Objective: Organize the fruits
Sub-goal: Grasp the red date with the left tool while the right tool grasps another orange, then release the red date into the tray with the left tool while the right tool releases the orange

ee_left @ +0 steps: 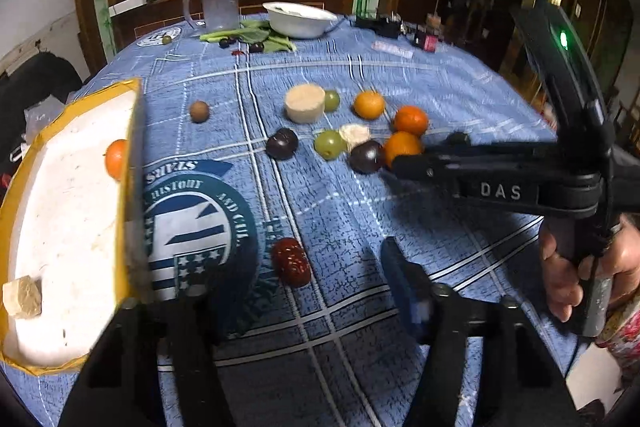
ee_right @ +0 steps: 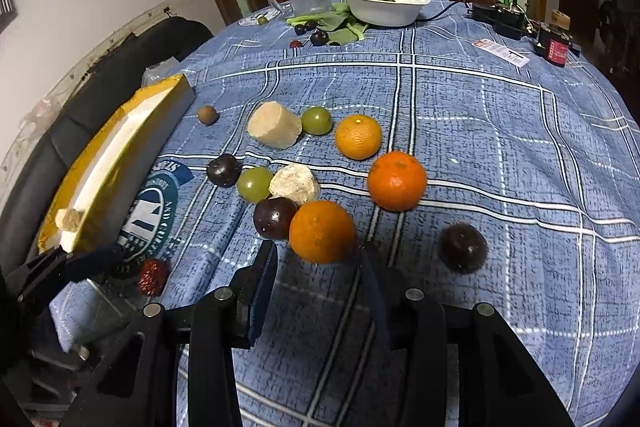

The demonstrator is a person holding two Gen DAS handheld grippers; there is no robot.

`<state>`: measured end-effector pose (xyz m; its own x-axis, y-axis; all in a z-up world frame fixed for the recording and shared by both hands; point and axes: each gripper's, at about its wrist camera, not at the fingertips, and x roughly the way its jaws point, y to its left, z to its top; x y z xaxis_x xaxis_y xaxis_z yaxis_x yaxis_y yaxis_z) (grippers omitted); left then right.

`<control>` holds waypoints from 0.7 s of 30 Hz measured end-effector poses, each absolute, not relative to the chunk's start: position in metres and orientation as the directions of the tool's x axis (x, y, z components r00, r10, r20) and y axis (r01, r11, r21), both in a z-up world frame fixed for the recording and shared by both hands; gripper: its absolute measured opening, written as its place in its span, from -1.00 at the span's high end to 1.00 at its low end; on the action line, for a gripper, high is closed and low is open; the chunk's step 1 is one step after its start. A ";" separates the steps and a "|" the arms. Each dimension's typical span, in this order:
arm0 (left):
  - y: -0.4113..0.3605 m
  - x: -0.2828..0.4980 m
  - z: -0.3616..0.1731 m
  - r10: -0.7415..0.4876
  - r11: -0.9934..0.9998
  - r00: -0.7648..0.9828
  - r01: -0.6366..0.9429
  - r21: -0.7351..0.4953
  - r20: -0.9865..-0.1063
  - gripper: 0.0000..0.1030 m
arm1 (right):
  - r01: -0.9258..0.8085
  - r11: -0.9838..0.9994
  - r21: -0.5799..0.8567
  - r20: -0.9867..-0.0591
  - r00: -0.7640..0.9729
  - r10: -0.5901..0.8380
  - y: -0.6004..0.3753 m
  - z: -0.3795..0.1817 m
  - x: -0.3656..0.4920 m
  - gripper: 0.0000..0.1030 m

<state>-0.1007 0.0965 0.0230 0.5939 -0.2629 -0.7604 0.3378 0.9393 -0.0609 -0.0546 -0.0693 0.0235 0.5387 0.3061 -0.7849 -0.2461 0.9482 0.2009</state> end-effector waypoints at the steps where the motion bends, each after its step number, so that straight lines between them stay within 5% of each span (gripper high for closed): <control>1: 0.095 -0.099 0.020 -0.257 0.940 0.586 0.336 -0.058 -0.769 0.20 | -0.246 0.951 0.186 -0.788 0.541 0.294 -0.067 0.022 -0.053 0.12; 4: 0.097 -0.093 0.016 -0.247 0.948 0.585 0.310 -0.068 -0.772 0.38 | -0.248 0.957 0.150 -0.795 0.545 0.266 -0.064 0.019 -0.049 0.12; 9: 0.109 -0.086 0.010 -0.270 0.953 0.551 0.267 -0.140 -0.790 0.39 | -0.268 0.957 0.115 -0.790 0.559 0.251 -0.058 0.019 -0.044 0.16; 12: 0.100 -0.087 0.010 -0.224 0.960 0.560 0.270 -0.080 -0.797 0.42 | -0.278 0.955 0.107 -0.787 0.563 0.252 -0.055 0.020 -0.044 0.27; 14: 0.096 -0.090 0.011 -0.188 0.964 0.578 0.263 -0.037 -0.794 0.63 | -0.282 0.954 0.100 -0.788 0.564 0.249 -0.054 0.020 -0.045 0.28; 21: 0.127 -0.103 0.024 -0.247 0.968 0.614 0.198 -0.156 -0.750 0.63 | -0.274 0.956 0.108 -0.776 0.577 0.253 -0.058 0.029 -0.064 0.29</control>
